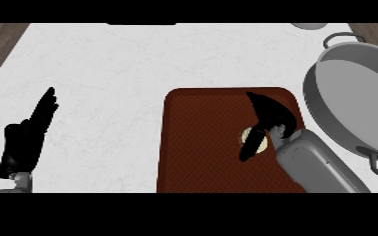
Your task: Pick the cupcake from the tray and place it in the pot
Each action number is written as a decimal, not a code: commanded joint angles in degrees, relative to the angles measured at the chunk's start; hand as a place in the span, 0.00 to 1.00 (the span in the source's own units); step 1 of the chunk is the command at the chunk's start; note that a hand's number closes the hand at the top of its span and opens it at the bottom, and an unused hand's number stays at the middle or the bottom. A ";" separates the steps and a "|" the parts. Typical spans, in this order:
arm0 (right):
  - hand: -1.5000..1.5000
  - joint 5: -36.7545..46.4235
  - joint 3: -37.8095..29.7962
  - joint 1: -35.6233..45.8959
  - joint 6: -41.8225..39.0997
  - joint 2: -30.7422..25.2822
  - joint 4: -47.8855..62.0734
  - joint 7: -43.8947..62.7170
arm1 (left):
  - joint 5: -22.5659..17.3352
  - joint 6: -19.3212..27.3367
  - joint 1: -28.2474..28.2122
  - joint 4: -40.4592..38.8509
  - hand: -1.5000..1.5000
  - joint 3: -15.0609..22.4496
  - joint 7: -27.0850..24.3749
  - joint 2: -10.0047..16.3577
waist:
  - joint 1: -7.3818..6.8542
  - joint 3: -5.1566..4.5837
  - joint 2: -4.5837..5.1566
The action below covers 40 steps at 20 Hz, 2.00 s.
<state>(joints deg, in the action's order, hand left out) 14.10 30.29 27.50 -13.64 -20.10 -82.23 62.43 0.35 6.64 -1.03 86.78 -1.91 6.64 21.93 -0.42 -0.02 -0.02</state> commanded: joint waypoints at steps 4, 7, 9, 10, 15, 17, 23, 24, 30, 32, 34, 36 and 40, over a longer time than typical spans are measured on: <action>0.00 3.71 0.47 -2.04 -1.84 2.94 -0.09 8.17 | 1.18 0.15 -3.69 6.13 0.50 -0.24 2.33 -0.77 | 0.05 0.02 -0.11; 0.00 5.65 -0.11 -3.63 -1.16 3.68 1.47 5.25 | 1.02 -1.39 -1.46 3.41 0.50 -1.12 2.60 -0.71 | 0.26 0.02 -0.04; 0.00 6.97 0.16 -3.46 -0.53 6.15 4.99 2.76 | 0.42 -2.09 0.93 -0.75 0.50 -2.85 -0.14 -0.81 | 0.25 0.01 0.05; 0.00 6.73 -0.82 -4.29 -0.56 5.63 7.16 0.57 | 0.25 -3.05 -0.43 1.90 0.50 -2.21 2.13 -0.41 | 0.13 0.03 0.04; 1.00 7.63 -2.40 -2.42 -7.69 3.73 3.14 -2.57 | 0.20 -4.75 -2.14 2.22 0.50 -4.39 -0.44 -0.60 | 0.21 0.01 -0.02; 1.00 11.28 -1.69 -3.69 -4.57 6.16 7.26 -5.83 | 3.79 -1.69 -1.69 3.31 0.50 -2.06 1.71 -3.33 | 0.18 0.03 0.01; 1.00 13.29 -5.76 -2.49 -7.63 8.48 5.15 -3.42 | 3.19 -4.27 -1.22 5.51 0.50 -3.93 4.57 -3.29 | 0.15 0.03 -0.02; 1.00 12.84 -5.03 -4.83 -8.54 8.28 0.97 -0.74 | 5.73 -2.45 -2.74 3.56 0.50 -2.11 1.56 -5.29 | 0.32 0.02 -0.05; 1.00 13.00 7.16 -13.17 -15.52 -7.51 -16.39 -31.47 | 3.81 -3.09 -2.72 0.27 0.50 -4.58 -0.04 -3.84 | 2.66 0.08 -1.14; 1.00 14.94 10.05 -15.17 -15.34 -12.15 -22.78 -37.79 | 3.56 -2.58 -2.14 0.64 0.50 -5.12 1.01 -3.89 | 3.61 0.16 -1.40; 1.00 17.32 7.72 -17.42 -13.00 -20.17 -28.94 -43.15 | 2.96 -2.99 -3.47 1.62 0.50 -5.77 0.59 -3.55 | 3.81 0.17 -1.36; 1.00 20.72 4.52 -20.85 -6.77 -26.20 -31.68 -49.42 | 3.52 -3.00 -4.14 0.53 0.50 -6.08 -1.00 -3.17 | 4.07 0.21 -0.98; 1.00 21.86 -5.73 -23.85 1.59 -32.03 -40.37 -53.22 | 2.67 -2.94 -5.12 0.75 0.50 -6.83 -0.76 -3.68 | 4.63 0.14 -1.09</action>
<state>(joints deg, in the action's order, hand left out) 34.27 31.06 6.92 -18.19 -45.40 -114.83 14.99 3.38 3.56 -4.74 88.08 -8.13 6.71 18.70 3.58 0.16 -1.09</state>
